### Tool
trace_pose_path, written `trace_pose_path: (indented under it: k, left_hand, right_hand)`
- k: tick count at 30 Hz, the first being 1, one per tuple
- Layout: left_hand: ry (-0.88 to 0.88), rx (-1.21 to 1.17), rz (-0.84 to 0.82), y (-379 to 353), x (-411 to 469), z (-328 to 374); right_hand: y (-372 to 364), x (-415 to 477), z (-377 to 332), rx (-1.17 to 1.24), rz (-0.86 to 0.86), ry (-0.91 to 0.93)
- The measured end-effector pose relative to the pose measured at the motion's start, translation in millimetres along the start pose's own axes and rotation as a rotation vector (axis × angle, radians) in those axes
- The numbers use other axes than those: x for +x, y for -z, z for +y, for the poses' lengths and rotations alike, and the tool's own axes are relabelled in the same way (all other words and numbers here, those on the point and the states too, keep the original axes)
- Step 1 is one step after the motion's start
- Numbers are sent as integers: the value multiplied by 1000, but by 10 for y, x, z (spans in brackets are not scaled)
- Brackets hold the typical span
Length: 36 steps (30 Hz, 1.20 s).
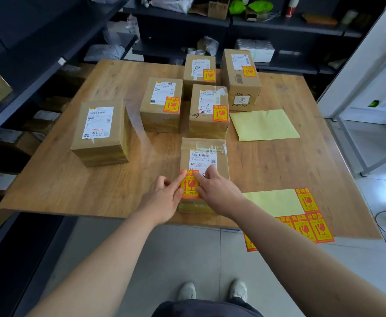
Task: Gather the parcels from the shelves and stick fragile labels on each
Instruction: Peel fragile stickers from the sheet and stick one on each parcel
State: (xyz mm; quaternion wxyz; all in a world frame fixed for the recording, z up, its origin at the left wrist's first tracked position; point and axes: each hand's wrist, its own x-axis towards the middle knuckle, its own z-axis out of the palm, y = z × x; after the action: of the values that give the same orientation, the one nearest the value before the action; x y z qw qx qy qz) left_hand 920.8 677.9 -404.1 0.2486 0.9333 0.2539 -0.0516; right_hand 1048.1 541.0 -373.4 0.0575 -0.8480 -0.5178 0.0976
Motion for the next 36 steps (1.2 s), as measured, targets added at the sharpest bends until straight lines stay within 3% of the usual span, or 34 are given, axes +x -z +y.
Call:
trace_pose_path:
  k: [6,10,13,15,17,19,27,36]
  left_hand:
    - [2,67,8,-66,-90,50]
    - [104,81,-38,-36,-145,-6]
    - [156,-94,-32,-18,-212,27]
    - [167,-269,88,-10,-223,113]
    - [168,-388,162,1,-188,195]
    - [145,-453,146,-1,-176,286]
    - [180,-592,323,166,-369,393]
    - [111,-608,654,1174,-504,368]
  right_hand:
    - [-41,-198,29,80,78,121]
    - [-29,-270,166,159,96,107]
    - [-70,-356,307,242,188,-71]
    - [-92,-390,351,327,213,-261]
    - [-96,-387,365,467,173,-413]
    - [-104,-379,380,556,127,-453]
    - [169,-434,342,624,159,-367]
    - [1057,-83,-130,632,287,-133]
